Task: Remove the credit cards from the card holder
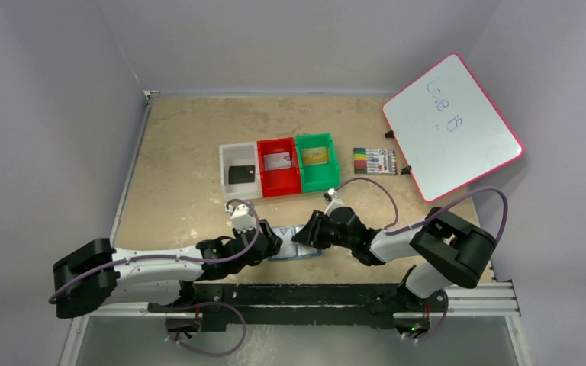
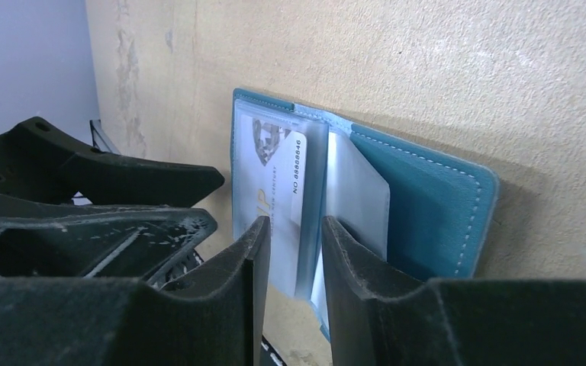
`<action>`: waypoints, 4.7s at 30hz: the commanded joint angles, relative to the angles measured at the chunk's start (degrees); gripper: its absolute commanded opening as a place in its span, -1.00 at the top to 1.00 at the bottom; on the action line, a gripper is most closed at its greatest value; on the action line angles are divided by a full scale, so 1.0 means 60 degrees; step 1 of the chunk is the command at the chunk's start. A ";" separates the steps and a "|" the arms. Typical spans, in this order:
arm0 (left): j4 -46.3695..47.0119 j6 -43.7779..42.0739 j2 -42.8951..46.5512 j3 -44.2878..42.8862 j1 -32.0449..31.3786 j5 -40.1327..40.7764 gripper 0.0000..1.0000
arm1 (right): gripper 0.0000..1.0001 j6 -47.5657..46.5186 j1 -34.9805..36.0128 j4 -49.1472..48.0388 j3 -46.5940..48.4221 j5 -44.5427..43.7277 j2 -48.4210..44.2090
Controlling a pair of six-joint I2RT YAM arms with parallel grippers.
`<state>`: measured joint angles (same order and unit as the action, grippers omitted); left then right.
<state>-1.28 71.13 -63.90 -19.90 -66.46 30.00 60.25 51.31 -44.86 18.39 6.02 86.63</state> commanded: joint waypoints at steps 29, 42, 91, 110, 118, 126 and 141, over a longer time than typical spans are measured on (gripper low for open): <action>-0.0289 0.0093 0.0845 -0.0853 -0.0020 0.0564 0.19 | 0.14 0.0302 -0.0041 0.0273 0.0054 -0.0312 -0.0741; 0.0525 0.0668 0.0122 -0.0679 0.0558 0.0495 0.31 | 0.29 0.0418 -0.0120 -0.0649 -0.0279 0.0122 -0.0388; -0.0878 -0.0183 -0.2095 -0.1292 0.0372 -0.0111 0.84 | 0.34 0.0622 -0.0567 -0.1340 -0.0471 0.0884 0.0018; -0.0959 -0.0172 -0.2219 -0.1297 0.0280 0.0053 0.96 | 0.76 0.0907 -0.0802 -0.2046 -0.0853 0.1224 0.0048; -0.0958 -0.0208 -0.2332 -0.1381 0.0278 0.0040 1.00 | 0.69 0.0923 -0.0832 -0.2212 -0.0951 0.1242 -0.0044; -0.1034 -0.0210 -0.2364 -0.1433 0.0266 0.0075 1.00 | 0.99 0.0946 -0.0903 -0.2216 -0.1032 0.1242 -0.0052; -0.1235 -0.0199 -0.2347 -0.1473 0.0244 0.0227 1.00 | 0.98 0.0721 -0.1007 -0.1267 -0.1110 0.0972 -0.0690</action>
<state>-2.52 71.33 -76.64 -28.95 -64.93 30.46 65.80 45.67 -54.41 11.84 12.97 84.71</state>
